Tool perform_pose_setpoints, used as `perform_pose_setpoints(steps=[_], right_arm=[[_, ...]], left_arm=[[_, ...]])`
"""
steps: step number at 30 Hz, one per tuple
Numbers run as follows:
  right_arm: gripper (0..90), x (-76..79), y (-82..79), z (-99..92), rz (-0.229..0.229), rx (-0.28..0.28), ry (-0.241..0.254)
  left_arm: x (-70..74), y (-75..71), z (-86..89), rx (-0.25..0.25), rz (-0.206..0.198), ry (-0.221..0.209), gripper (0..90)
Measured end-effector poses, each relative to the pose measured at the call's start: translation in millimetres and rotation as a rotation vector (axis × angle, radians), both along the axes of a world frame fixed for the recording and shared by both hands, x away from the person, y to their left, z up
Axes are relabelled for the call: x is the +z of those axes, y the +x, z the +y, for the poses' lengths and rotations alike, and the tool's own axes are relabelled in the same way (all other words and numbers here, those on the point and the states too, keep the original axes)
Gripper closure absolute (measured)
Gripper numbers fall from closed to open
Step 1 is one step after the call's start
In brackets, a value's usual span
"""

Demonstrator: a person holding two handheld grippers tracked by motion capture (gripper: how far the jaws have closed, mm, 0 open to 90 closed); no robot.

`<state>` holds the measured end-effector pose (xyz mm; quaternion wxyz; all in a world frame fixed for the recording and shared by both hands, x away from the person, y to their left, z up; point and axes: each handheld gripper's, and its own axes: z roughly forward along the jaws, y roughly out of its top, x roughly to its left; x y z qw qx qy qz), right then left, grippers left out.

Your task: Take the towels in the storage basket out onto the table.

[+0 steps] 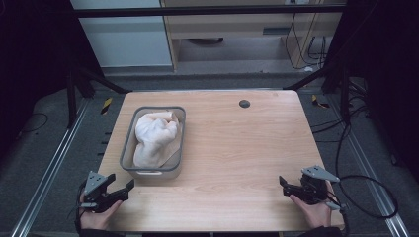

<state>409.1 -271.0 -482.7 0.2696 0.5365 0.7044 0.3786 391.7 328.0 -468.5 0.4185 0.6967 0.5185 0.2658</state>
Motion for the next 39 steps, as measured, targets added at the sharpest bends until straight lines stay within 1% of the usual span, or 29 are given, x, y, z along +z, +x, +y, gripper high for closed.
perform_pose_setpoints(steps=[2, 4, 6, 7, 10, 13, 14, 18, 22, 23, 29, 32, 33, 34, 36, 39], right_arm=[[9.0, -0.3, -0.5, 0.1, -0.01, 0.003, -0.02], [9.0, -0.7, -0.5, -0.1, -0.013, 0.006, -0.03], [9.0, -1.0, -0.5, 0.5, -0.009, 0.008, -0.033], [9.0, -1.0, -0.7, 1.1, -0.004, 0.011, -0.033], [9.0, -2.3, -0.1, 1.5, -0.007, 0.017, -0.051], [9.0, -2.4, -0.2, 1.8, -0.008, 0.017, -0.052], [9.0, -2.4, -0.2, 1.7, -0.009, 0.018, -0.052], [9.0, -3.2, -0.1, 2.6, -0.002, 0.027, -0.057], [9.0, -3.8, 0.3, 2.8, 0.0, 0.033, -0.062], [9.0, -3.6, 0.1, 3.2, 0.005, 0.031, -0.056], [9.0, -4.3, 0.4, 2.9, -0.003, 0.035, -0.069], [9.0, -4.3, 0.6, 3.0, -0.002, 0.035, -0.07], [9.0, -4.3, 0.6, 3.0, -0.002, 0.035, -0.07], [9.0, -4.5, 0.6, 3.1, -0.001, 0.034, -0.071], [9.0, -4.4, 0.3, 3.3, -0.003, 0.034, -0.067], [9.1, -4.8, 0.4, 3.7, -0.002, 0.034, -0.068]], left_arm=[[0.6, 0.3, -0.7, -0.02, 0.009, -0.012, 20.8], [0.9, 0.3, -1.4, -0.025, 0.006, -0.014, 20.7], [2.6, 0.0, -2.6, -0.032, -0.002, -0.013, 20.2], [4.9, -0.8, -3.6, -0.035, -0.013, -0.018, 19.8], [8.5, -1.9, -4.5, -0.038, -0.03, -0.022, 19.7], [10.8, -2.5, -4.5, -0.041, -0.04, -0.024, 19.8], [13.1, -3.5, -4.5, -0.039, -0.055, -0.024, 19.9], [17.0, -4.7, -4.5, -0.037, -0.073, -0.032, 19.7], [21.7, -4.0, -5.5, -0.037, -0.081, -0.033, 19.1], [22.9, -3.5, -6.1, -0.039, -0.082, -0.031, 19.1], [28.3, -0.6, -9.6, -0.044, -0.089, -0.027, 18.5], [35.3, 1.2, -11.3, -0.051, -0.105, -0.03, 18.4], [35.3, 1.2, -11.3, -0.051, -0.105, -0.03, 18.4], [38.8, 2.2, -11.9, -0.056, -0.109, -0.035, 18.3], [41.0, 2.5, -12.2, -0.057, -0.113, -0.031, 18.2], [48.9, 2.6, -11.5, -0.056, -0.132, -0.038, 18.0]])
